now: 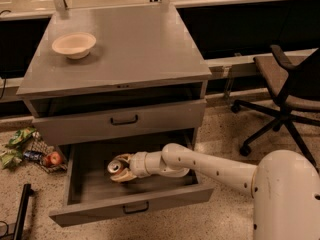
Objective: Place orange can into middle drawer
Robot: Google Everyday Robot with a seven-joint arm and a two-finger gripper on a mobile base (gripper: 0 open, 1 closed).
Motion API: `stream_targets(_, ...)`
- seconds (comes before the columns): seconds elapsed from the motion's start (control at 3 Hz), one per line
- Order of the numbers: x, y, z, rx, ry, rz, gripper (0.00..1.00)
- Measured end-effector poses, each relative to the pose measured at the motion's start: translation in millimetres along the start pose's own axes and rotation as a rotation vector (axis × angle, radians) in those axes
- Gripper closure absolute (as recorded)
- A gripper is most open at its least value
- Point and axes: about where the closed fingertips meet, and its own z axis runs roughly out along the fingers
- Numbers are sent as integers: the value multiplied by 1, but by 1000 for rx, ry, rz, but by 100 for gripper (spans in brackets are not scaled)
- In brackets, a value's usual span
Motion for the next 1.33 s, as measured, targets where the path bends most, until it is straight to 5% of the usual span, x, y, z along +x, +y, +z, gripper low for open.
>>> stream_targets(0.67, 6, -6, 5, 12, -13, -3, 10)
stream_targets(1.0, 7, -2, -5, 29, 9, 20, 0)
stream_targets(1.33, 1, 3, -32, 77, 35, 81, 13)
